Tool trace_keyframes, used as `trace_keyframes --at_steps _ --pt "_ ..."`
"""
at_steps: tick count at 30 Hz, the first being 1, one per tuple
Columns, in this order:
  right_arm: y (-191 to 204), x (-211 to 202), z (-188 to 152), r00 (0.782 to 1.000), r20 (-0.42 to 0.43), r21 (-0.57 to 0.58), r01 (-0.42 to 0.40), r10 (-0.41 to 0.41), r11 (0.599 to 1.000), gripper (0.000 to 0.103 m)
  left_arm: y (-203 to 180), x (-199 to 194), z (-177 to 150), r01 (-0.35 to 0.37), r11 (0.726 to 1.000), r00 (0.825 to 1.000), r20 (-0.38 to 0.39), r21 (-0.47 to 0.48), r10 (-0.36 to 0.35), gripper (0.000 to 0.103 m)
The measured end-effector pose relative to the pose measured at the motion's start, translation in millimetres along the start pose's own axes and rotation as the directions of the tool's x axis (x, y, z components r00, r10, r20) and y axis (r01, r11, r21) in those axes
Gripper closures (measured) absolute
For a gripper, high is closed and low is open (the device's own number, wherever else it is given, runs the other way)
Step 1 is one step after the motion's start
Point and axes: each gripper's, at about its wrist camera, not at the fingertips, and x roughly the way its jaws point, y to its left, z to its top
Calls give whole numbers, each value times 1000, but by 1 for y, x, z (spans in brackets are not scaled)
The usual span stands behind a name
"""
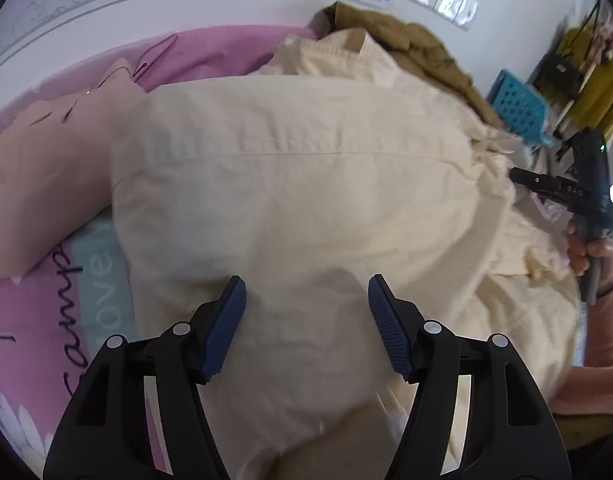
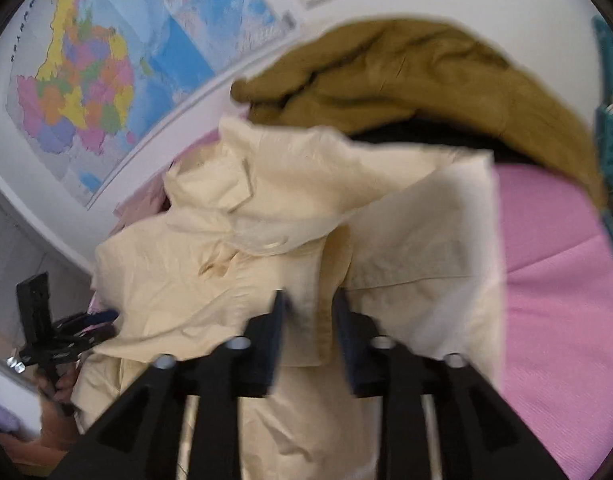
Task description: Fold large clothes
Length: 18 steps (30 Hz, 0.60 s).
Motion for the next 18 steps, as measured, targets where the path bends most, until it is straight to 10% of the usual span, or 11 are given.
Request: trace_keyframes --at_steps 6,14,18 --pt "42 -46 -9 991 123 -182 -36 60 983 63 12 -50 -24 -38 999 994 100 18 36 31" --pt "32 41 -23 988 -146 -198 23 -53 980 71 56 -73 -66 -46 994 995 84 -101 54 27" --pt "27 -21 -34 998 -48 -177 -46 38 983 25 70 -68 -96 59 986 997 52 -157 -52 19"
